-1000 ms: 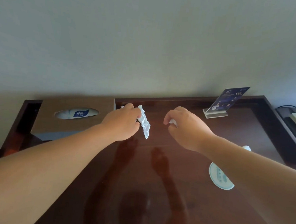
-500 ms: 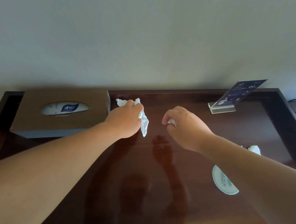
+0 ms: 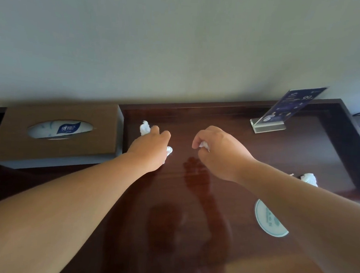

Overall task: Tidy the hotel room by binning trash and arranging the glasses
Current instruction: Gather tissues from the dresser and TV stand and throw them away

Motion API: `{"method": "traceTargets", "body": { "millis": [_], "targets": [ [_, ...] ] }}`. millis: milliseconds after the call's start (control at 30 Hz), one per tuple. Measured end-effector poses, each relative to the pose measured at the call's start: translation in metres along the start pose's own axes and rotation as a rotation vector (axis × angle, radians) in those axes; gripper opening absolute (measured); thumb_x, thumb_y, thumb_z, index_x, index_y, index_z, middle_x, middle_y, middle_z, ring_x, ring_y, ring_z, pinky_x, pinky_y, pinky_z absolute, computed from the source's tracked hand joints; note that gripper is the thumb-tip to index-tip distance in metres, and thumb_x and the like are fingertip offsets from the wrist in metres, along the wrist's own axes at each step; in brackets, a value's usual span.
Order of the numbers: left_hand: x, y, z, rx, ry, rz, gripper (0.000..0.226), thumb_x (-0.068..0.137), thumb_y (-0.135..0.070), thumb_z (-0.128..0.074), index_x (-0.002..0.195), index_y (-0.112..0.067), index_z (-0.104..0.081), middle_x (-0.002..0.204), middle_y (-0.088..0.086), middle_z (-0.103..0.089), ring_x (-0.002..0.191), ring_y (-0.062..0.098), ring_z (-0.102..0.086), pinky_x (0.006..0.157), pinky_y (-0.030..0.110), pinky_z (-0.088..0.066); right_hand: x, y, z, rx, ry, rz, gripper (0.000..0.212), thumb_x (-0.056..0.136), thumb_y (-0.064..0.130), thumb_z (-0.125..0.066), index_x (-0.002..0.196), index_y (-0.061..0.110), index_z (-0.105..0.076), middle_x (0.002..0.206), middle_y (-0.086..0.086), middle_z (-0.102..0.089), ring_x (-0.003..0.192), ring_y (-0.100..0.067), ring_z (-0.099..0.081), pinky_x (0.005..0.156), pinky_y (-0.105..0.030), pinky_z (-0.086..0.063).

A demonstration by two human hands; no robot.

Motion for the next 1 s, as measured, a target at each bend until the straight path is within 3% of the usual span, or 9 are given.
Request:
{"method": "traceTargets", "body": {
  "millis": [67, 167, 233, 333, 467, 633, 800, 867, 1000],
  "targets": [
    [-0.003, -0.004, 0.003, -0.036, 0.018, -0.034, 0.013, 0.094, -0.018, -0.047, 0.089, -0.014, -0.036, 0.101, 0.014, -0.044, 0.12, 0.041, -0.044, 0.073, 0.042, -0.046, -0.002, 0.0, 0.001, -0.002, -0.002, 0.002, 0.024, 0.088, 0.015, -0.045, 0.098, 0.026, -0.063, 0.105, 0.01, -0.049, 0.093, -0.016, -0.054, 0.081, -0.031, -0.046],
    [-0.008, -0.012, 0.015, -0.051, -0.067, -0.089, 0.018, 0.094, -0.024, -0.05, 0.085, -0.014, -0.038, 0.094, 0.01, -0.053, 0.093, 0.036, -0.054, 0.07, 0.041, -0.042, -0.007, 0.002, 0.005, -0.006, -0.015, 0.004, 0.023, 0.088, 0.015, -0.045, 0.098, 0.026, -0.063, 0.105, 0.01, -0.049, 0.094, -0.016, -0.055, 0.082, -0.032, -0.047],
    [-0.013, -0.02, 0.029, -0.099, -0.132, -0.119, 0.012, 0.092, -0.021, -0.05, 0.088, -0.013, -0.043, 0.086, 0.004, -0.052, 0.09, 0.031, -0.05, 0.072, 0.041, -0.042, -0.012, 0.004, 0.011, -0.008, -0.031, 0.004, 0.023, 0.089, 0.015, -0.045, 0.098, 0.027, -0.063, 0.105, 0.01, -0.049, 0.094, -0.017, -0.056, 0.083, -0.033, -0.048],
    [-0.021, -0.029, 0.049, -0.169, -0.189, -0.153, 0.004, 0.09, -0.014, -0.05, 0.093, -0.011, -0.052, 0.096, 0.005, -0.05, 0.087, 0.027, -0.05, 0.074, 0.041, -0.045, -0.023, 0.01, 0.024, -0.018, -0.067, 0.007, 0.022, 0.089, 0.016, -0.045, 0.097, 0.026, -0.063, 0.106, 0.009, -0.049, 0.094, -0.017, -0.056, 0.082, -0.033, -0.048],
    [-0.03, -0.041, 0.071, -0.222, -0.206, -0.213, 0.012, 0.092, -0.011, -0.042, 0.083, -0.013, -0.05, 0.102, 0.004, -0.044, 0.08, 0.029, -0.056, 0.071, 0.043, -0.049, -0.043, 0.014, 0.044, -0.031, -0.12, -0.007, 0.021, 0.089, 0.016, -0.046, 0.097, 0.025, -0.063, 0.108, 0.007, -0.051, 0.096, -0.018, -0.055, 0.083, -0.033, -0.046],
    [-0.043, -0.068, 0.093, -0.182, -0.225, -0.25, 0.007, 0.091, -0.012, -0.041, 0.089, -0.01, -0.048, 0.083, 0.006, -0.056, 0.077, 0.031, -0.051, 0.061, 0.036, -0.037, -0.076, 0.011, 0.062, -0.032, -0.193, -0.049, 0.02, 0.088, 0.017, -0.046, 0.095, 0.026, -0.062, 0.104, 0.009, -0.048, 0.095, -0.018, -0.055, 0.081, -0.032, -0.046],
    [-0.059, -0.102, 0.099, -0.154, -0.243, -0.334, 0.01, 0.088, -0.026, -0.052, 0.093, -0.017, -0.053, 0.092, 0.0, -0.055, 0.083, 0.027, -0.054, 0.073, 0.037, -0.046, -0.112, 0.0, 0.074, -0.035, -0.222, -0.092, 0.02, 0.089, 0.017, -0.047, 0.098, 0.026, -0.062, 0.106, 0.007, -0.051, 0.097, -0.02, -0.056, 0.083, -0.033, -0.046],
    [-0.065, -0.116, 0.101, -0.113, -0.259, -0.367, 0.016, 0.09, -0.03, -0.054, 0.086, -0.015, -0.051, 0.09, 0.0, -0.05, 0.08, 0.027, -0.053, 0.069, 0.035, -0.044, -0.127, -0.008, 0.078, -0.04, -0.228, -0.105, 0.019, 0.09, 0.018, -0.047, 0.1, 0.025, -0.062, 0.111, 0.005, -0.053, 0.099, -0.02, -0.055, 0.084, -0.031, -0.045],
    [-0.077, -0.143, 0.1, -0.098, -0.279, -0.413, 0.008, 0.09, -0.014, -0.049, 0.084, -0.014, -0.045, 0.087, 0.001, -0.045, 0.071, 0.03, -0.052, 0.059, 0.034, -0.038, -0.16, -0.029, 0.088, -0.033, -0.239, -0.135, 0.021, 0.09, 0.018, -0.047, 0.105, 0.026, -0.061, 0.115, 0.004, -0.054, 0.103, -0.019, -0.055, 0.085, -0.031, -0.046]
  ]
}}
Point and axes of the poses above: each hand's wrist, its own x-axis towards the middle knuckle, its own z-axis out of the back of the hand, y = z × x, the point moved 1 cm from there along x, towards the middle knuckle
